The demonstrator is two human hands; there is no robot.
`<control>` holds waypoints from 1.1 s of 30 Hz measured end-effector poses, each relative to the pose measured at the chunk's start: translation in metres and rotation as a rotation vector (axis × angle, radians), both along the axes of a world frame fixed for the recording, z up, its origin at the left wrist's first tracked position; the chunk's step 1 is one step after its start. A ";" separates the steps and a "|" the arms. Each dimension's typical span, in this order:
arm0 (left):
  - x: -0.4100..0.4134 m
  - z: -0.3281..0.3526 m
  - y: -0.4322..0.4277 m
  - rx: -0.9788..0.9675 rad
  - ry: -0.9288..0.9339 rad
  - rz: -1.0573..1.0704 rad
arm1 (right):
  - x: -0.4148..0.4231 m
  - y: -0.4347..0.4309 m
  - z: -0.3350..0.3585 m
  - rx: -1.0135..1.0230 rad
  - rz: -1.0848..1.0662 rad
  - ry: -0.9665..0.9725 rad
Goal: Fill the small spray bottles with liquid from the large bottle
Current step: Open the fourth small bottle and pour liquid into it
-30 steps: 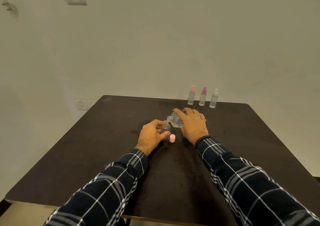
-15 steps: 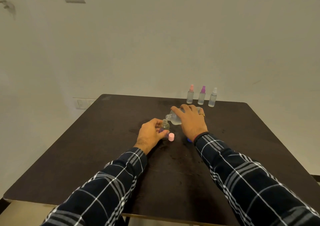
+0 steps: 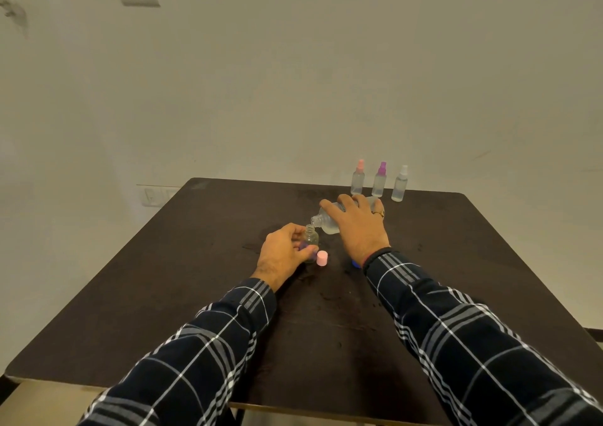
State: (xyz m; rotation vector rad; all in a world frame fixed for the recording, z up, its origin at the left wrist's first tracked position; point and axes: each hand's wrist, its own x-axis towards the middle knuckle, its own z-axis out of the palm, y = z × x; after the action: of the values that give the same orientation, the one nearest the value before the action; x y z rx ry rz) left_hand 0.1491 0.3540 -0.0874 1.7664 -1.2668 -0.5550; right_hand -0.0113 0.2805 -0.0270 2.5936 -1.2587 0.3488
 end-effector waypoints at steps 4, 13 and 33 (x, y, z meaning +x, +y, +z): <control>0.000 0.000 0.000 -0.002 -0.004 0.002 | 0.000 0.001 0.001 -0.005 0.002 0.008; 0.000 -0.002 0.000 -0.021 0.001 0.001 | 0.000 0.003 0.002 -0.023 0.002 0.021; 0.000 -0.002 -0.001 -0.002 -0.001 0.008 | 0.001 0.003 0.002 -0.031 0.003 0.037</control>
State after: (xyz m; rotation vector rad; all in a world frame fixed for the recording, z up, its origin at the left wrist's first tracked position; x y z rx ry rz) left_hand 0.1494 0.3533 -0.0898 1.7696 -1.2598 -0.5487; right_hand -0.0102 0.2831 -0.0248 2.5646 -1.2277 0.3163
